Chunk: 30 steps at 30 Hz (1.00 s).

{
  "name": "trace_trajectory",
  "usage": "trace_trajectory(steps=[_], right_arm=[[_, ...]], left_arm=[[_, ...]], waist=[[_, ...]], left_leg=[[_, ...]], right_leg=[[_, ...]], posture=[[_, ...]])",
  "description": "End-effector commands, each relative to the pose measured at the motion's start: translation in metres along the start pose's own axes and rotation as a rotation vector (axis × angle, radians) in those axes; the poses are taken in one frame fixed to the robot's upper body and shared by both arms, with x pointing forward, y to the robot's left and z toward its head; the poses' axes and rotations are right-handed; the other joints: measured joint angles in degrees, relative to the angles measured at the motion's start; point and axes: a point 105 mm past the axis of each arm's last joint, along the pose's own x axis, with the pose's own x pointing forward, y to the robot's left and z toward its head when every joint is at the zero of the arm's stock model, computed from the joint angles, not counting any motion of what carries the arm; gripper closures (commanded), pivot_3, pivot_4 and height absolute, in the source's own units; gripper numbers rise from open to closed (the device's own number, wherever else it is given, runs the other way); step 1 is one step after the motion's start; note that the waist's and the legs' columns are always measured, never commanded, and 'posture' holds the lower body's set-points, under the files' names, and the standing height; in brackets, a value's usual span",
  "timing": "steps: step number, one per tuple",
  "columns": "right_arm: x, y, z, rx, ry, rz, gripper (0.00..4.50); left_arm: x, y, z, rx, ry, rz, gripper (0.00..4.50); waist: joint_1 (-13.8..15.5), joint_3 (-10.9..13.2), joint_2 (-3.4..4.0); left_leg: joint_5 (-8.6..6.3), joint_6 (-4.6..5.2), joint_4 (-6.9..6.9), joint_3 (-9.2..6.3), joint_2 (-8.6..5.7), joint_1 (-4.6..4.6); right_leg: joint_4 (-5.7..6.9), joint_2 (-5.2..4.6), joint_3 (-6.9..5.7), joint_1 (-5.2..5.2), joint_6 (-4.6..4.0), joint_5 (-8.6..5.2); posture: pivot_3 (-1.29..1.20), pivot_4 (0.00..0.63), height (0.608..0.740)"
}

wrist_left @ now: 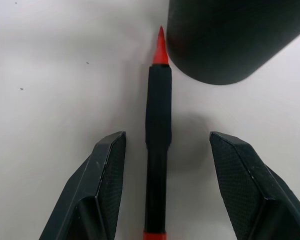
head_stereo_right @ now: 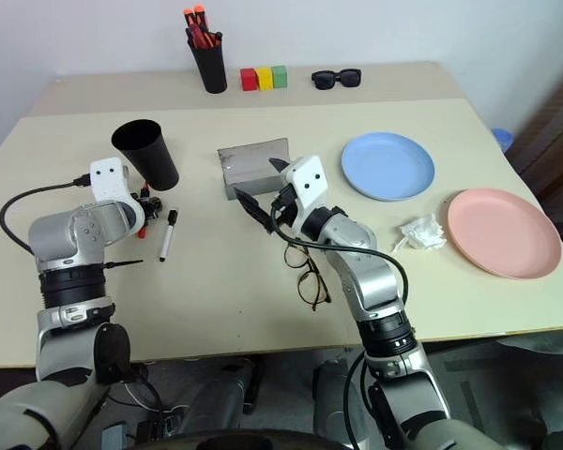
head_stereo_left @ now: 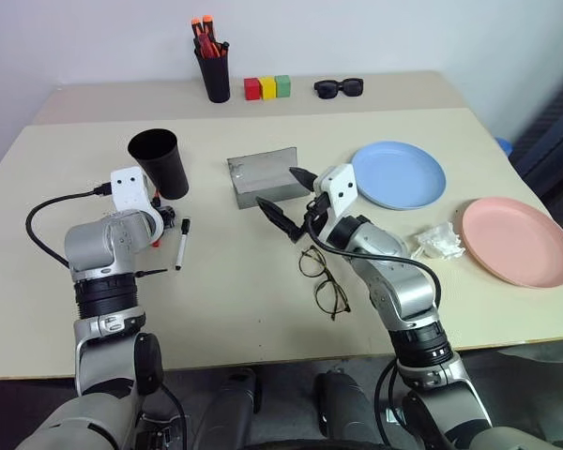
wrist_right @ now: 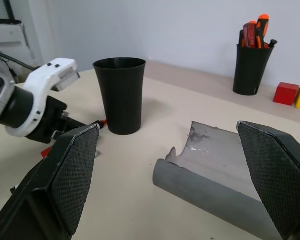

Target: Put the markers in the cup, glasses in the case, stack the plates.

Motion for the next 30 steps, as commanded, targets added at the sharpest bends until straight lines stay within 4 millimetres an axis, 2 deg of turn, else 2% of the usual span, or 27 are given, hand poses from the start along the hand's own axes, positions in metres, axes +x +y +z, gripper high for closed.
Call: trace_trajectory(steps=[1,4,8,13,14,15,17,19,21,24,27,30], right_arm=[[0.000,0.005,0.015,-0.020,-0.058,0.012,0.00],[0.000,0.006,0.015,-0.019,-0.058,0.012,0.00],[0.000,0.007,0.015,-0.018,-0.058,0.011,0.00],[-0.001,0.006,0.015,-0.019,-0.060,0.009,0.00],[-0.001,0.006,0.016,-0.021,-0.061,0.009,0.00],[-0.002,0.006,0.020,-0.019,-0.069,0.022,0.00],[-0.002,0.007,0.027,-0.013,-0.085,0.053,0.00],[-0.002,0.014,0.036,-0.019,-0.099,0.122,0.00],[-0.002,0.025,0.047,-0.044,-0.121,0.213,0.00],[-0.002,0.036,0.062,-0.026,-0.158,0.306,0.00],[0.002,0.040,0.070,-0.028,-0.169,0.337,0.00],[0.008,0.038,0.073,-0.025,-0.182,0.317,0.00]], left_arm=[[0.002,0.011,0.004,-0.023,-0.016,0.047,1.81],[0.003,0.015,0.004,-0.029,-0.031,0.071,2.58],[0.002,0.019,0.005,-0.031,-0.058,0.096,4.47],[-0.005,0.028,0.011,-0.039,-0.126,0.109,4.47],[-0.011,0.034,0.022,-0.060,-0.209,0.127,4.47],[-0.024,0.044,0.043,-0.099,-0.365,0.156,4.47],[-0.051,0.059,0.072,-0.166,-0.602,0.198,4.47],[-0.074,0.066,0.094,-0.187,-0.781,0.203,4.47],[-0.092,0.058,0.114,-0.154,-0.923,0.155,4.47],[-0.104,0.040,0.132,-0.061,-1.041,0.079,4.47],[-0.103,0.017,0.142,0.021,-1.095,0.008,4.47],[-0.088,-0.008,0.148,0.076,-1.117,-0.036,4.47]], waist=[[0.0,0.0,0.00],[0.0,0.0,0.00],[0.0,0.0,0.00],[-0.2,0.0,0.00],[-0.2,0.0,0.00],[-0.2,0.0,0.00],[-0.1,0.0,-0.01],[0.2,0.0,-0.02],[0.3,0.0,-0.02],[0.5,0.0,-0.02],[0.5,0.0,-0.02],[0.4,0.0,-0.02]], left_leg=[[0.00,0.00,0.00,0.00,0.00,0.00],[0.00,0.00,0.00,-0.01,0.00,0.01],[0.00,0.00,0.00,-0.01,0.01,0.01],[0.00,0.00,-0.01,-0.01,0.02,0.01],[0.00,0.00,-0.01,-0.01,0.02,0.01],[0.00,0.00,-0.03,-0.01,0.03,0.01],[0.00,-0.02,-0.05,-0.01,0.07,-0.03],[-0.01,-0.05,-0.05,-0.01,0.07,-0.06],[-0.04,-0.09,-0.04,0.02,0.06,-0.06],[-0.06,-0.12,-0.02,0.11,0.01,-0.04],[-0.03,-0.07,-0.01,0.11,0.00,-0.04],[0.01,-0.01,0.00,0.11,-0.01,-0.04]], right_leg=[[0.00,0.00,0.00,0.00,0.00,0.00],[0.01,0.00,0.00,0.00,0.00,0.00],[0.01,0.00,0.00,0.00,0.00,0.00],[0.01,0.00,0.01,-0.01,0.00,0.00],[0.01,0.00,0.01,-0.02,0.00,0.00],[0.01,0.00,0.01,-0.04,0.00,0.00],[0.00,-0.01,0.03,-0.09,-0.01,0.01],[-0.02,-0.02,0.03,-0.10,-0.02,0.02],[-0.06,-0.04,0.03,-0.07,-0.04,0.03],[-0.16,-0.06,-0.06,0.04,-0.04,0.02],[-0.16,-0.06,-0.07,0.07,-0.04,0.02],[-0.15,-0.05,-0.09,0.07,-0.04,0.02]], posture=[[0.00,0.150,0.740],[0.00,0.150,0.740],[0.00,0.150,0.740],[0.00,0.150,0.740],[0.00,0.150,0.740],[0.00,0.150,0.740],[0.00,0.150,0.740],[0.00,0.150,0.740],[0.00,0.150,0.740],[0.00,0.150,0.740],[0.00,0.150,0.740],[0.00,0.150,0.740]])
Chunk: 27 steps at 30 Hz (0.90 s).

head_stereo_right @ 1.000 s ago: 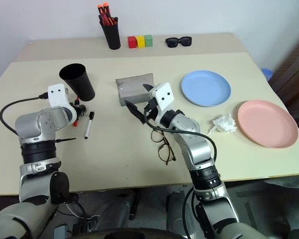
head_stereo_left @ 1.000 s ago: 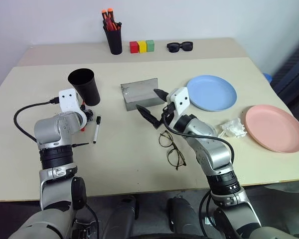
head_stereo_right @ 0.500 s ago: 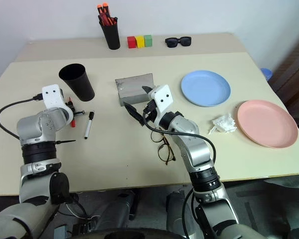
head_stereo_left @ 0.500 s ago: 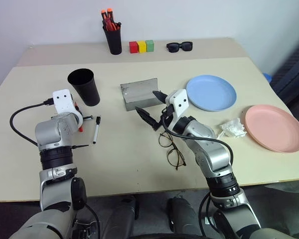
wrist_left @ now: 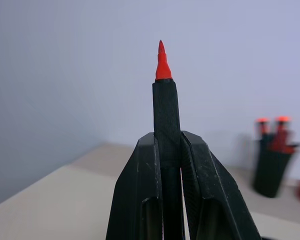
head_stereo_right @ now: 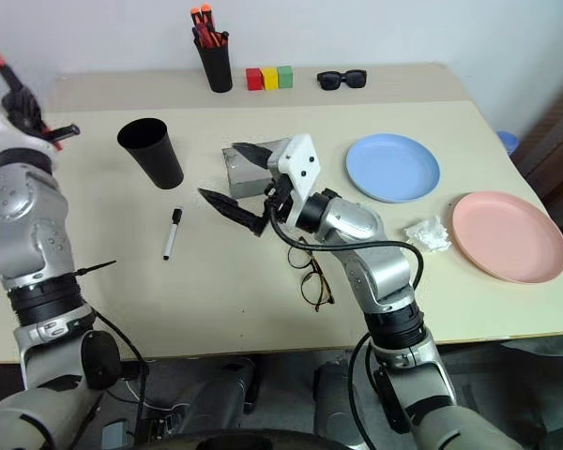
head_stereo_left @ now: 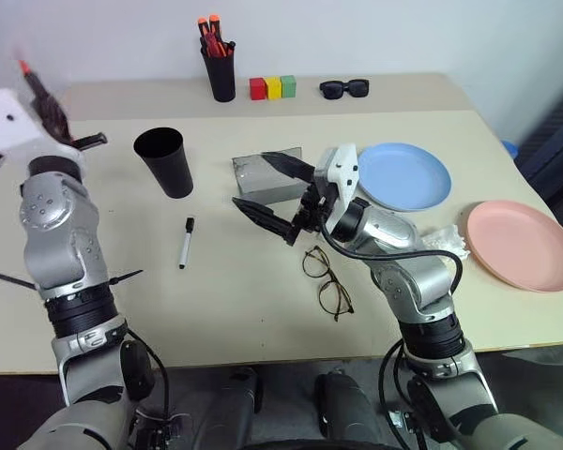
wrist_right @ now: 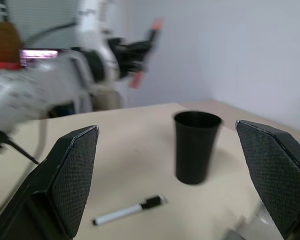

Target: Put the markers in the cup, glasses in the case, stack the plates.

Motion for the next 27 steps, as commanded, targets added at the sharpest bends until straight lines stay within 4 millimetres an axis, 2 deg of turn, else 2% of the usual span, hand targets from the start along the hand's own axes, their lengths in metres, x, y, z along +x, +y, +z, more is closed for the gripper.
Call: trace_trajectory(steps=[1,3,8,16,27], right_arm=[[0.007,0.000,0.012,-0.024,-0.045,-0.001,0.00],[0.008,0.000,0.009,-0.029,-0.039,-0.009,0.00],[0.005,0.000,0.007,-0.032,-0.033,-0.036,0.00],[0.000,-0.003,0.004,-0.036,-0.025,-0.078,0.00],[0.001,-0.003,0.003,-0.037,-0.023,-0.077,0.00]], left_arm=[[0.015,-0.024,0.006,0.008,-0.077,-0.053,4.47],[0.020,-0.034,0.000,-0.022,-0.075,-0.069,4.47],[0.024,-0.050,-0.012,0.030,-0.092,-0.115,4.47],[0.018,-0.037,-0.034,0.106,-0.096,-0.036,4.47],[0.012,-0.045,-0.059,0.082,-0.047,-0.057,4.47]], waist=[[-0.1,0.0,0.00],[-0.2,0.0,0.00],[-0.6,0.0,0.00],[-0.4,0.0,0.00],[-0.4,0.0,0.00]], left_leg=[[0.00,0.01,0.00,0.01,-0.01,-0.01],[0.01,0.01,-0.02,0.00,-0.01,-0.01],[0.00,0.03,-0.09,0.00,-0.04,-0.01],[0.01,0.04,-0.08,-0.04,-0.05,-0.02],[0.01,0.04,-0.07,-0.03,-0.06,-0.02]], right_leg=[[0.00,0.00,0.00,-0.01,0.00,0.00],[-0.01,0.00,0.00,-0.03,0.01,0.00],[0.02,0.00,0.04,-0.11,0.02,0.01],[0.04,0.00,0.03,-0.10,0.02,0.01],[0.05,0.00,0.01,-0.08,0.02,0.01]], posture=[[0.00,0.150,0.740],[0.00,0.150,0.740],[0.00,0.150,0.740],[0.00,0.150,0.740],[0.00,0.150,0.740]])
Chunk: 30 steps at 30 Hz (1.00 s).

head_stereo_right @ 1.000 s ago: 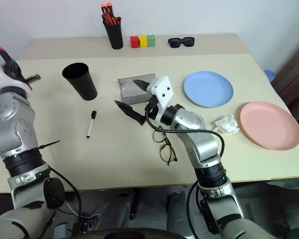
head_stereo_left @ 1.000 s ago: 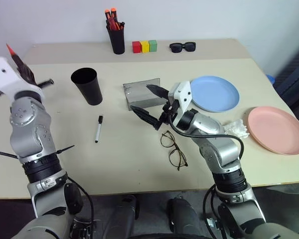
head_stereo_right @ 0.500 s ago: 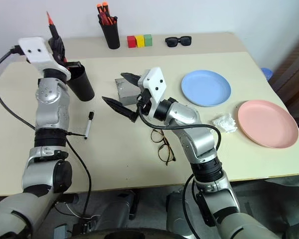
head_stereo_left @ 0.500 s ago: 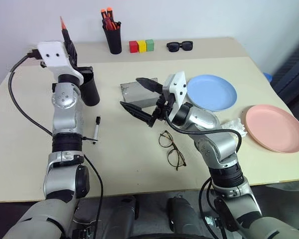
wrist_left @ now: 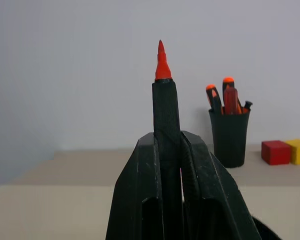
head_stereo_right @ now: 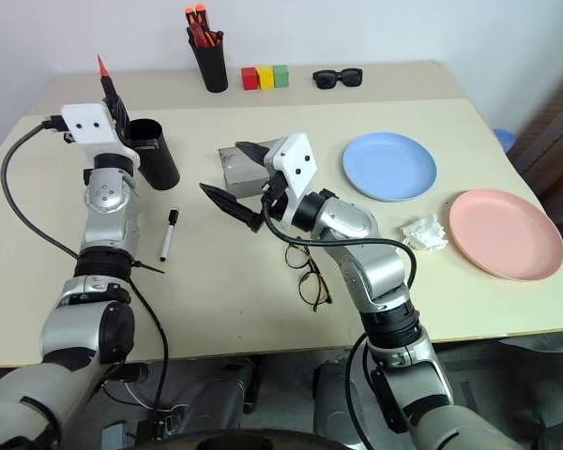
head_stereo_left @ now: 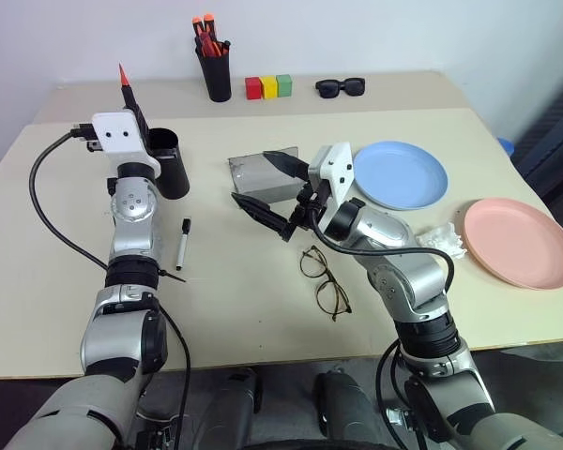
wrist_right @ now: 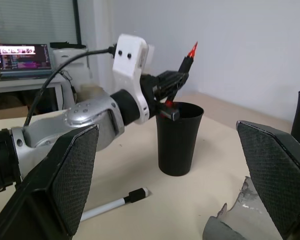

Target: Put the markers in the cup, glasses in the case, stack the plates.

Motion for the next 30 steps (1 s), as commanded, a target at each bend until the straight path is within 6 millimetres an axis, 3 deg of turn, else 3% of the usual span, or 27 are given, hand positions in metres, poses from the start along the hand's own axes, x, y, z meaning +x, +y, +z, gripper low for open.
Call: trace_trajectory(steps=[1,8,12,15,19,22,24,30], right_arm=[[0.002,0.005,0.014,-0.040,-0.054,0.013,0.00],[0.002,0.006,0.014,-0.038,-0.052,0.015,0.00],[0.002,0.006,0.013,-0.037,-0.052,0.015,0.00],[0.001,0.006,0.013,-0.041,-0.049,0.011,0.00],[-0.006,-0.003,0.013,-0.064,-0.028,-0.013,0.00],[-0.012,-0.012,0.012,-0.077,-0.013,-0.041,0.00],[-0.017,-0.017,0.010,-0.084,0.000,-0.055,0.00],[-0.026,-0.032,0.007,-0.112,0.031,-0.072,0.00]], left_arm=[[0.004,-0.002,0.013,-0.009,-0.055,0.001,4.01],[0.001,-0.004,0.011,-0.001,-0.051,0.013,0.70],[0.002,-0.003,0.015,-0.022,-0.066,0.028,0.70],[0.005,-0.006,0.032,-0.064,-0.120,0.017,0.70],[-0.002,-0.022,0.060,-0.114,-0.145,-0.149,0.70],[-0.017,-0.028,0.072,-0.082,-0.126,-0.255,0.03],[-0.029,-0.027,0.073,-0.047,-0.062,-0.288,0.03],[-0.070,-0.015,0.049,0.070,0.287,-0.303,0.03]], waist=[[0.0,0.0,0.00],[0.0,0.0,0.00],[0.0,0.0,0.00],[0.0,0.0,0.00],[-0.1,0.0,0.00],[-0.3,0.0,0.01],[-0.5,0.0,0.02],[-0.3,0.0,0.04]], left_leg=[[0.00,0.00,0.00,0.00,0.00,0.00],[0.00,0.00,0.00,-0.01,0.00,0.00],[0.00,0.00,0.00,-0.01,0.00,0.00],[0.00,0.00,0.01,-0.01,0.00,0.00],[0.00,0.00,0.01,-0.01,0.04,-0.01],[0.00,0.00,0.00,-0.01,0.06,0.00],[0.00,0.00,-0.01,-0.03,0.09,0.01],[0.00,0.00,-0.01,-0.10,0.12,0.01]], right_leg=[[0.00,0.00,0.00,0.00,0.00,0.00],[0.02,0.00,0.00,0.00,0.00,0.00],[0.02,0.00,-0.01,0.00,0.00,0.00],[0.03,0.00,0.00,0.00,0.00,0.00],[0.01,0.00,0.00,0.00,0.00,0.00],[0.02,0.00,0.02,0.00,0.00,0.00],[0.05,0.02,0.04,-0.02,-0.01,0.00],[0.06,0.06,0.05,-0.01,-0.02,-0.01]], posture=[[0.00,0.150,0.740],[0.00,0.150,0.740],[0.00,0.150,0.740],[0.00,0.150,0.740],[0.00,0.150,0.740],[0.00,0.150,0.740],[0.00,0.150,0.740],[0.00,0.150,0.740]])
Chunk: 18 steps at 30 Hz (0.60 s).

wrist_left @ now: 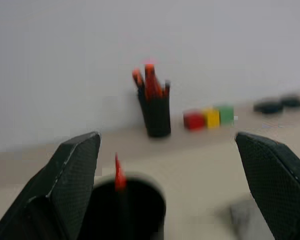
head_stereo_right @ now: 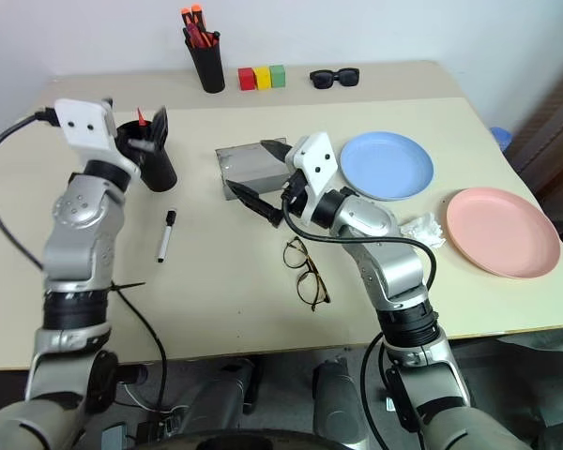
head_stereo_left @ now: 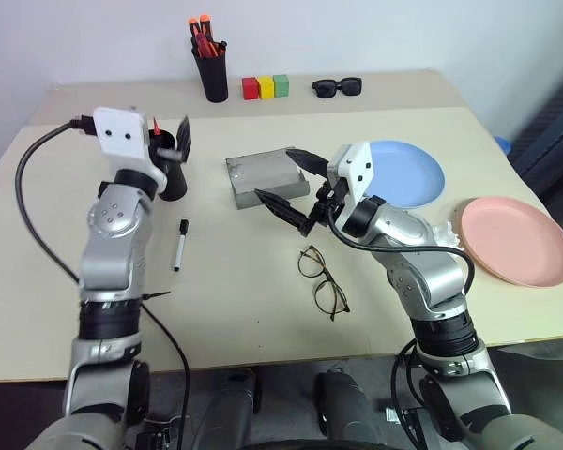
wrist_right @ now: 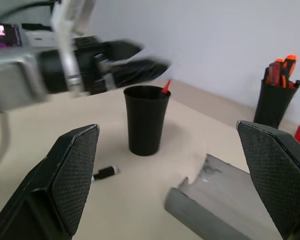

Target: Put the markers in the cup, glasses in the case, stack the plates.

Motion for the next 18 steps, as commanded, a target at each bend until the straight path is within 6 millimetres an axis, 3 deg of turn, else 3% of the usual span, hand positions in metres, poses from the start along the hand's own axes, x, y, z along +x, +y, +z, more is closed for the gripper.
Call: trace_trajectory(steps=[1,5,7,13,18], right_arm=[[-0.004,-0.009,0.011,-0.042,-0.031,-0.002,0.00],[-0.007,-0.011,0.008,-0.044,-0.008,0.030,0.00],[-0.007,-0.004,0.005,-0.032,0.004,0.070,0.00],[-0.007,0.021,-0.003,-0.005,0.027,0.171,0.00],[-0.007,0.025,-0.004,-0.003,0.027,0.162,0.00]], left_arm=[[-0.018,-0.001,-0.005,0.000,0.159,0.011,0.03],[-0.045,-0.007,-0.051,-0.107,0.541,0.031,0.03],[-0.053,-0.014,-0.064,-0.140,0.646,0.011,0.03],[-0.052,-0.014,-0.088,-0.213,0.854,0.066,0.03],[-0.049,-0.027,-0.096,-0.244,0.911,0.014,0.03]], waist=[[0.3,0.0,0.01],[0.4,0.0,0.00],[0.3,0.0,0.00],[0.4,0.0,-0.01],[0.5,0.0,-0.01]], left_leg=[[0.00,0.00,0.01,0.00,0.00,0.00],[0.00,0.00,0.05,-0.02,-0.01,0.00],[0.00,0.00,0.06,-0.01,-0.01,0.00],[-0.01,-0.03,0.06,0.00,0.00,0.00],[-0.03,-0.07,0.04,-0.02,0.00,0.00]], right_leg=[[0.00,0.00,0.00,0.00,0.00,0.00],[-0.03,0.01,-0.01,0.08,0.01,-0.02],[-0.01,0.03,-0.02,0.06,0.02,-0.02],[-0.02,0.08,-0.04,0.05,0.01,-0.02],[-0.07,0.02,-0.02,0.05,0.01,-0.02]], posture=[[0.00,0.150,0.740],[0.00,0.150,0.740],[0.00,0.150,0.740],[0.00,0.150,0.740],[0.00,0.150,0.740]])
